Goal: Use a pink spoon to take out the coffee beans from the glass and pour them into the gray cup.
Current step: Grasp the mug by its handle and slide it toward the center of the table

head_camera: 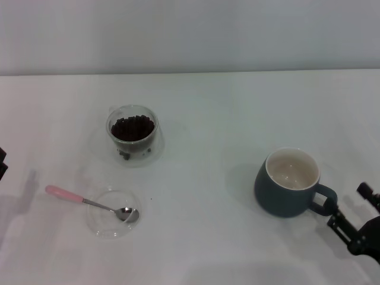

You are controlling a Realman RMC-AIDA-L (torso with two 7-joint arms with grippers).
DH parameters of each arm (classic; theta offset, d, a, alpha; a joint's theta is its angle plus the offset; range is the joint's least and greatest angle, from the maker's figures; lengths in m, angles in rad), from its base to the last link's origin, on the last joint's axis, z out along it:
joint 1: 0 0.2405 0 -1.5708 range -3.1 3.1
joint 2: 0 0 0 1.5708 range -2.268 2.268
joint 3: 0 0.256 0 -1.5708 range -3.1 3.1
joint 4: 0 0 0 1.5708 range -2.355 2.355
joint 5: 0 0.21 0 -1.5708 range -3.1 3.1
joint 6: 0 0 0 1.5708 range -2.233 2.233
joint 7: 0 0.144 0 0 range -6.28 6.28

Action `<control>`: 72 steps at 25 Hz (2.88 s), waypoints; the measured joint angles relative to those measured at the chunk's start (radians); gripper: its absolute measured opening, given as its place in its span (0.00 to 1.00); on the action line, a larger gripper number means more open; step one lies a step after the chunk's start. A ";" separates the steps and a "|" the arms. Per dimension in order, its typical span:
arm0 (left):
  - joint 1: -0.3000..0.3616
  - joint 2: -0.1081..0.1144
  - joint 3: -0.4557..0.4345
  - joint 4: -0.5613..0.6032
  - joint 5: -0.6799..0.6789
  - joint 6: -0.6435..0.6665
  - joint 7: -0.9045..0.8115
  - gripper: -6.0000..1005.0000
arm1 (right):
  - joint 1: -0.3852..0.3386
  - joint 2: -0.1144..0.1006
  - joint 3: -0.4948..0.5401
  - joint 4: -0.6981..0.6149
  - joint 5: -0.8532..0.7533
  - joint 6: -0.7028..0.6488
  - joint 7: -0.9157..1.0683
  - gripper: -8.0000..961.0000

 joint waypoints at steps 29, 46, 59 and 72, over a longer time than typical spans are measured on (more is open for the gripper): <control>-0.013 0.002 0.002 0.004 0.041 0.000 0.001 0.78 | 0.101 0.003 0.146 -0.011 0.000 0.258 -0.003 0.80; -0.017 0.003 0.002 0.004 0.040 0.000 0.001 0.78 | 0.133 0.004 0.149 0.000 -0.027 0.242 0.015 0.32; -0.038 0.002 0.002 0.000 0.040 0.027 0.001 0.78 | 0.216 0.010 0.151 0.030 -0.167 0.250 0.102 0.16; -0.036 0.002 0.002 0.000 0.040 0.028 0.001 0.78 | 0.290 0.016 0.359 0.078 -0.428 0.423 0.099 0.02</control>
